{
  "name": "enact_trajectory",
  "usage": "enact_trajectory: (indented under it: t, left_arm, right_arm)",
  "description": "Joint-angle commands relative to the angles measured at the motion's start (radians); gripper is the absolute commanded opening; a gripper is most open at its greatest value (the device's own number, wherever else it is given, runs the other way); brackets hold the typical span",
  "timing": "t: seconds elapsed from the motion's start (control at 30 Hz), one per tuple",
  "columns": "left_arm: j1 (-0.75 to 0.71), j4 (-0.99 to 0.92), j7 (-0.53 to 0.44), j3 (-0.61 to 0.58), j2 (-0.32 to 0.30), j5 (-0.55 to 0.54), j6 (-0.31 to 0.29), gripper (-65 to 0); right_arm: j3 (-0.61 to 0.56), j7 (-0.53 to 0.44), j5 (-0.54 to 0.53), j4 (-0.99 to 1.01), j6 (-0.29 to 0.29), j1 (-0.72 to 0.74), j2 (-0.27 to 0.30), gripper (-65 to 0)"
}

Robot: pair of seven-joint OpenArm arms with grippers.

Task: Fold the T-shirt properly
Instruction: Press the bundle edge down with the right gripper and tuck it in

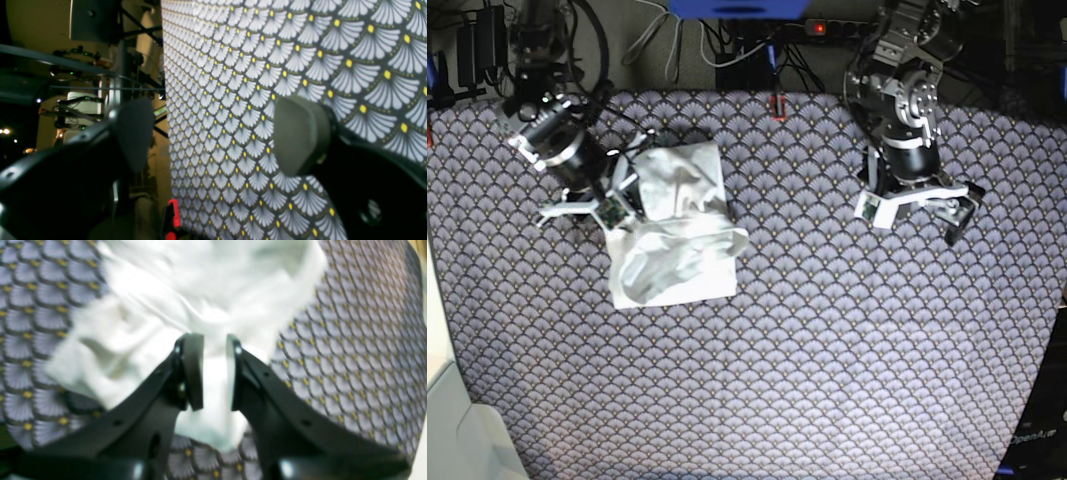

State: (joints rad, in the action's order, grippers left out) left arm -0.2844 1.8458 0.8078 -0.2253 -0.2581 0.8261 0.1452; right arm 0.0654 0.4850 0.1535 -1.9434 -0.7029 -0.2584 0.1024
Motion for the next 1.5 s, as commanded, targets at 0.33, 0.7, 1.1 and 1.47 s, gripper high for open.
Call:
enact_trajectory:
  t: [0.33, 0.7, 1.1, 1.47]
  left_arm:
    - [-0.019, 0.019, -0.011, 0.007, -0.005, 0.022, 0.014, -8.2]
    - [-0.029, 0.021, -0.011, 0.007, -0.005, 0.025, 0.014, -8.2]
    - [-0.091, 0.128, 0.094, 0.005, -0.01, 0.026, 0.015, -8.2]
    - [-0.129, 0.133, 0.091, 0.007, -0.007, 0.026, 0.015, -8.2]
  right_arm:
    - [-0.036, -0.03, -0.007, 0.12, 0.005, 0.07, 0.007, -54.7]
    - [-0.04, -0.03, -0.007, 0.336, 0.005, 0.278, 0.006, -54.7]
    - [-0.086, -0.147, -0.005, 0.804, 0.005, 0.604, 0.007, -54.7]
    - [-0.069, -0.161, -0.005, 0.938, 0.005, 0.703, 0.049, -54.8]
